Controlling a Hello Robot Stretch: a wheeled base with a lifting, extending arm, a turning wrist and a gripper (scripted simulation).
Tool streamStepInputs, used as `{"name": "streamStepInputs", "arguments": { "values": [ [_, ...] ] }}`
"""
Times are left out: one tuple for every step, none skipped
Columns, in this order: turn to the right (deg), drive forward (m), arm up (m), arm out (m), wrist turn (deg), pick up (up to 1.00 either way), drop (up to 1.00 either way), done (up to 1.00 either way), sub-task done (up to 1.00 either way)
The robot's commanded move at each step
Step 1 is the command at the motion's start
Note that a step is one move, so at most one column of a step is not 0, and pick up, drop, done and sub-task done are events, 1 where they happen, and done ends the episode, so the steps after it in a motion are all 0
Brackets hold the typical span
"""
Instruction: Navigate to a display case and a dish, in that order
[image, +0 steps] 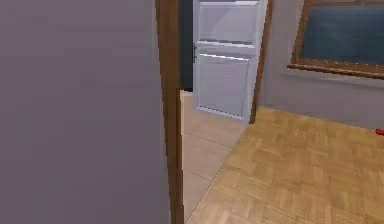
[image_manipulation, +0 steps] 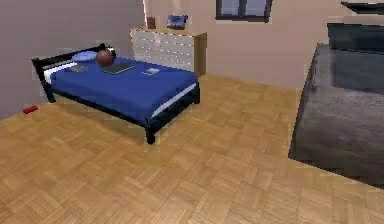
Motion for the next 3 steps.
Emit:
{"name": "streamStepInputs", "arguments": {
  "values": [
    [45.0,0.00,0.00,0.00,0.0,0.00,0.00,0.00,0.00],
    [45.0,0.00,0.00,0.00,0.0,0.00,0.00,0.00,0.00],
    [30.0,0.00,0.00,0.00,0.0,0.00,0.00,0.00,0.00]
  ]
}}
